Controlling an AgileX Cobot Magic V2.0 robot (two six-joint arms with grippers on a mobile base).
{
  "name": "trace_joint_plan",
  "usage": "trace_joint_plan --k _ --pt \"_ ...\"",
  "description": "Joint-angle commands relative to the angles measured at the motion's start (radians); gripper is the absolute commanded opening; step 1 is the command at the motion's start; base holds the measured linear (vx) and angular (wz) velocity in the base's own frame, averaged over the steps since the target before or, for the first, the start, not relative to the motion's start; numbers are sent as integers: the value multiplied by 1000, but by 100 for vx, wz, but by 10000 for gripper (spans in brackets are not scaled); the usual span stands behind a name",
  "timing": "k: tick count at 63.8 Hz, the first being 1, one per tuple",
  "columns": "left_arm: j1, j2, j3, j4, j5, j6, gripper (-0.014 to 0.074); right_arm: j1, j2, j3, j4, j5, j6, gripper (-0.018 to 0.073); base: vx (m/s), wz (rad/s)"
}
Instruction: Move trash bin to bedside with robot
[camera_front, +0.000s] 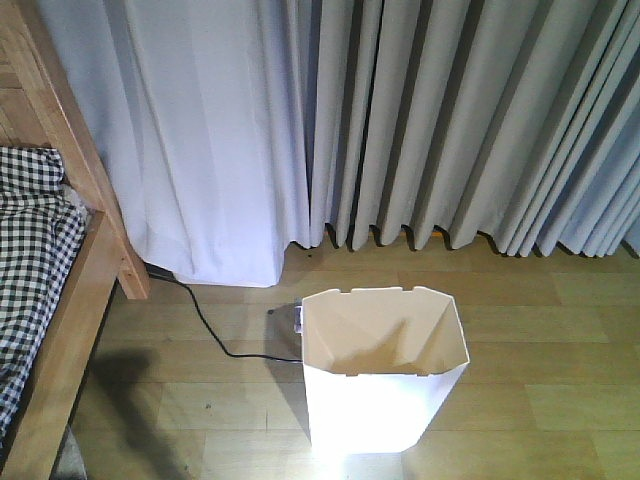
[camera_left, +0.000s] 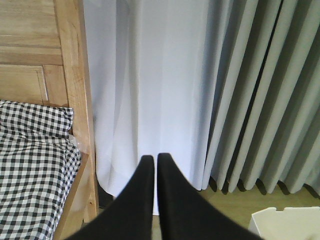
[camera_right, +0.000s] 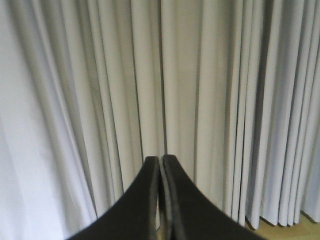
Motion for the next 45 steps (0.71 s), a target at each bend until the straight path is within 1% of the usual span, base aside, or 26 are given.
trace_joint_plan --k 1,4,13,19,45 --pt "0 -14 12 -4 -69 -6 -6 66 -32 45 -77 -149 19 -9 0 1" --pt "0 -14 12 -4 -69 -6 -6 91 -60 87 -84 -193 11 -9 0 0" --pt "0 -14 12 -4 -69 -6 -6 84 -136 193 -85 -279 29 -9 0 0" --pt "0 -14 12 -4 -69 -6 -6 70 -141 195 -94 -235 42 -9 0 0" --pt "0 -14 12 -4 -69 -6 -6 67 -141 195 -117 -232 38 -9 0 0"
